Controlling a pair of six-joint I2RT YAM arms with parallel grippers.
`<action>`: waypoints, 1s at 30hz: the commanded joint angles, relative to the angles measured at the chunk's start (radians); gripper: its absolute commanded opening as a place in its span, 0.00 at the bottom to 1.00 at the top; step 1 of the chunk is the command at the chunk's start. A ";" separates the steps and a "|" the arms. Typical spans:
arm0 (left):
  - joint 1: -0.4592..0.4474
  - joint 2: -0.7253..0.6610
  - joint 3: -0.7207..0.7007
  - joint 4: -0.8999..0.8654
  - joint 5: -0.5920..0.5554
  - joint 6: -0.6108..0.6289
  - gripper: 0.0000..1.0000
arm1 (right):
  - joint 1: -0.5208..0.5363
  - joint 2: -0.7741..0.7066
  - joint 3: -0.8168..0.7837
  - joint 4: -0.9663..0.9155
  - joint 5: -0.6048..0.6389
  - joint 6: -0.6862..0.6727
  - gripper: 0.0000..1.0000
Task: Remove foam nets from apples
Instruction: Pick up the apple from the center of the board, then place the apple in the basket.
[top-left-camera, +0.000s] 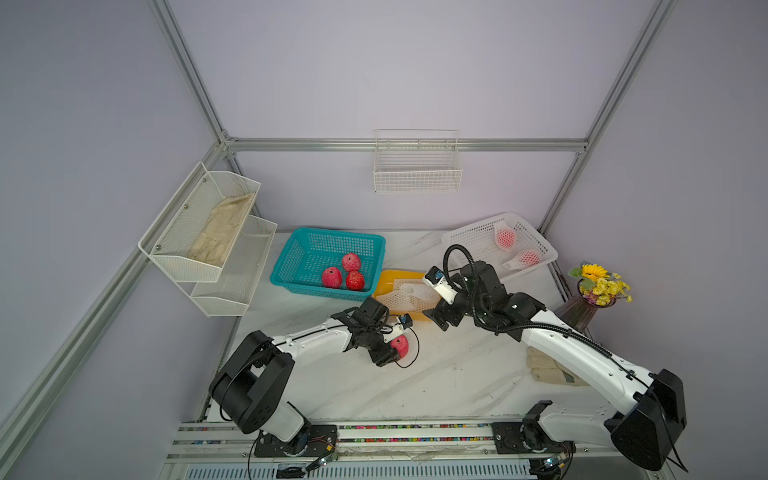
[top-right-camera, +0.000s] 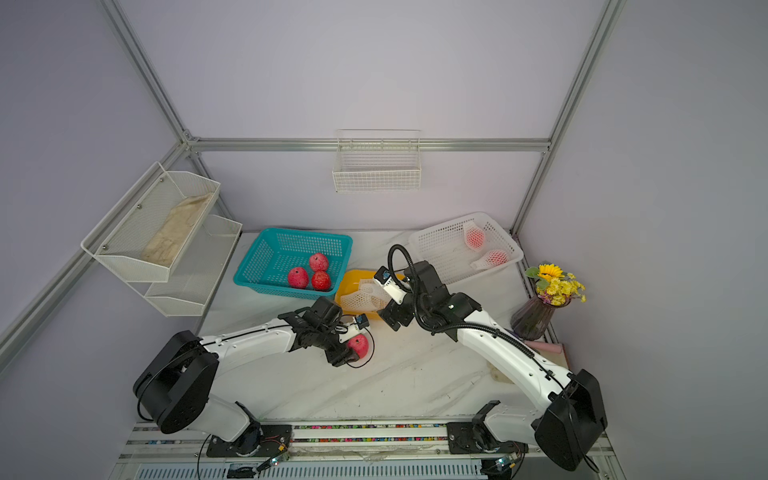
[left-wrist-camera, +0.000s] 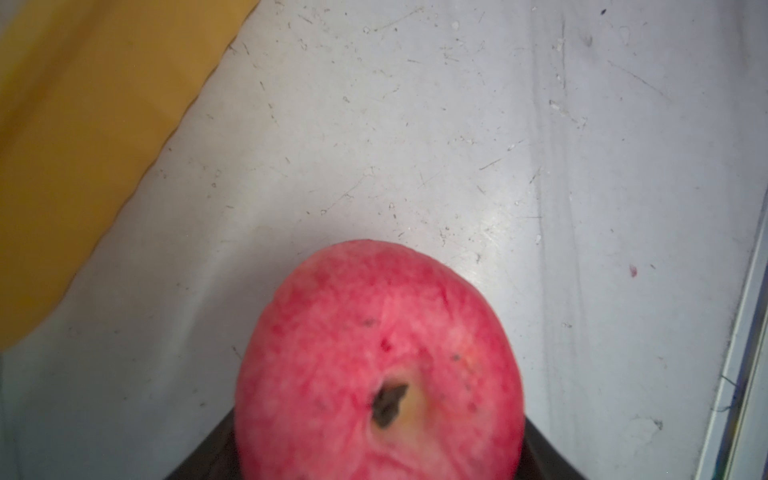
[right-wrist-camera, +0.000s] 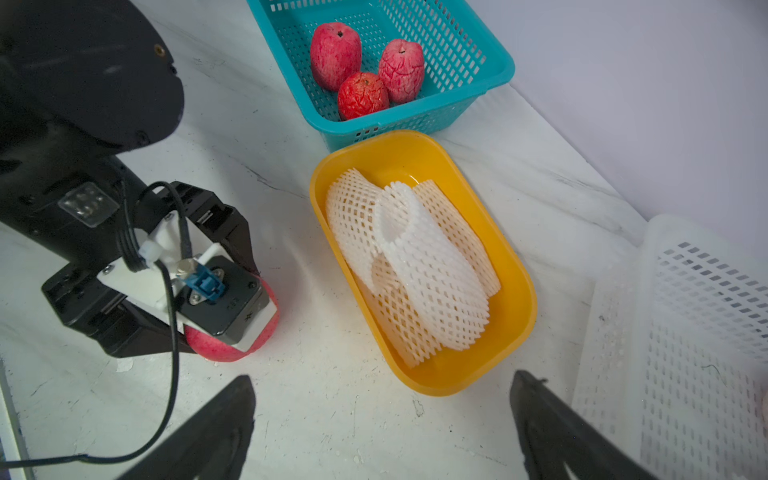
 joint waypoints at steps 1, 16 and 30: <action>-0.005 -0.002 0.063 0.020 0.039 0.016 0.57 | 0.000 -0.017 -0.010 0.020 -0.023 -0.010 0.97; 0.055 -0.393 0.089 -0.162 -0.287 -0.135 0.41 | -0.014 -0.030 -0.023 0.093 0.119 0.022 0.97; 0.555 0.239 0.671 -0.085 -0.370 -0.285 0.37 | -0.018 0.084 0.023 0.145 0.121 0.047 0.97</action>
